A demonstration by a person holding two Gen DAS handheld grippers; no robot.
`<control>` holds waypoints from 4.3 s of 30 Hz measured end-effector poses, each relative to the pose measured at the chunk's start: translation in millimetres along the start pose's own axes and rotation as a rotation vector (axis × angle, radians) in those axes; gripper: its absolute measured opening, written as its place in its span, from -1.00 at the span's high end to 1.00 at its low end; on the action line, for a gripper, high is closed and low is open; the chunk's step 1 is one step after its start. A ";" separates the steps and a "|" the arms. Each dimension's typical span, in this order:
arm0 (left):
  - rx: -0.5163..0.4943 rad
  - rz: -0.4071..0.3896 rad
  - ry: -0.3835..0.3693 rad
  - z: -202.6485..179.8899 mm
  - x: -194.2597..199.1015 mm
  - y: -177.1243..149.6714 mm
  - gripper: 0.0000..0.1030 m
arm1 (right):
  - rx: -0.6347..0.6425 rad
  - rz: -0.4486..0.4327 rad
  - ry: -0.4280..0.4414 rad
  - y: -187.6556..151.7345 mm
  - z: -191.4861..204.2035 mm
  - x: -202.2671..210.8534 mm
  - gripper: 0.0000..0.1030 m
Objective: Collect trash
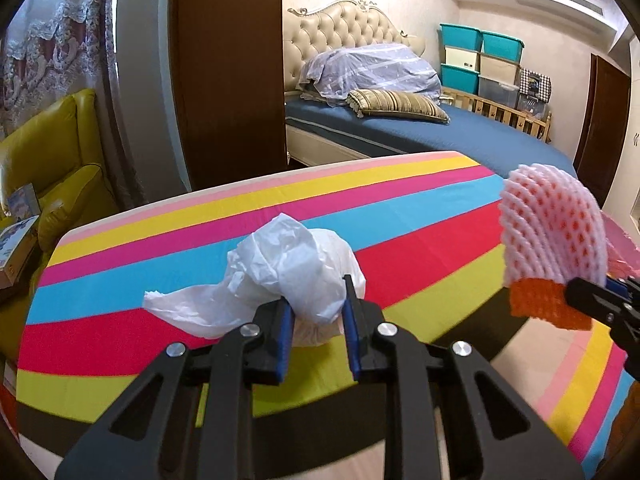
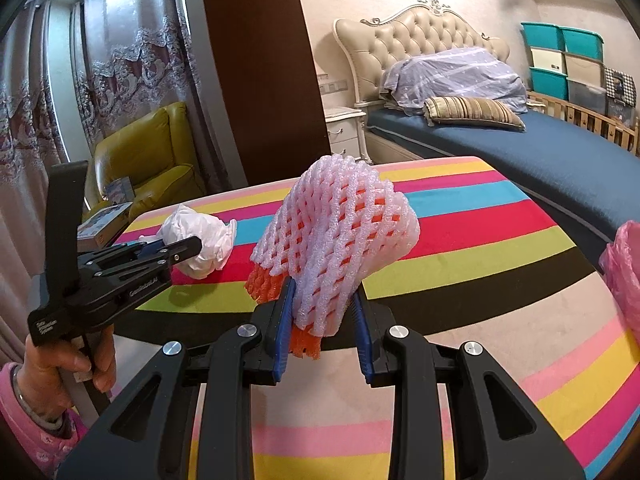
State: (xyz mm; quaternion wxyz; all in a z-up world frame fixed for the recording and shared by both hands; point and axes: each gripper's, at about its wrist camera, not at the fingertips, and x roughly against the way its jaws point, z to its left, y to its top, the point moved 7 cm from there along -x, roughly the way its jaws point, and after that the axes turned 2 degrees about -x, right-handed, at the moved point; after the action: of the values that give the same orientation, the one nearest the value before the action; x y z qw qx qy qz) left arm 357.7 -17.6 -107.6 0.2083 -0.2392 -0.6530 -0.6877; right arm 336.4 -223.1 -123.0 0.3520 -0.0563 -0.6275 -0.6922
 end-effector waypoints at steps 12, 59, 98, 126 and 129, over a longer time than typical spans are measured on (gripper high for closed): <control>-0.014 -0.043 -0.012 -16.5 36.3 -6.3 0.58 | -0.001 -0.021 0.002 -3.1 -6.2 20.8 0.46; -0.303 -0.161 -0.400 -238.4 52.8 17.4 0.58 | -0.040 -0.125 -0.451 -21.0 -189.7 122.4 0.46; -0.373 -0.126 -0.677 -486.4 -26.5 56.2 -0.44 | -0.057 -0.176 -0.540 20.9 -411.5 190.8 -0.22; -0.368 -0.259 -0.582 -332.6 99.2 66.4 -0.91 | -0.236 -0.172 -0.718 -11.5 -238.8 265.8 -0.65; -0.371 -0.251 -0.605 -331.1 103.0 64.5 -0.91 | -0.257 -0.171 -0.730 -19.4 -231.9 269.5 -0.65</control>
State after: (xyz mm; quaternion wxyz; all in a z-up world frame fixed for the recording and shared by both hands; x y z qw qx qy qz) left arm 295.2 -349.1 -5.0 -0.1271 -0.3833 -0.5736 -0.7127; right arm 208.9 -546.8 -46.9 0.0370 -0.2897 -0.6222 -0.7264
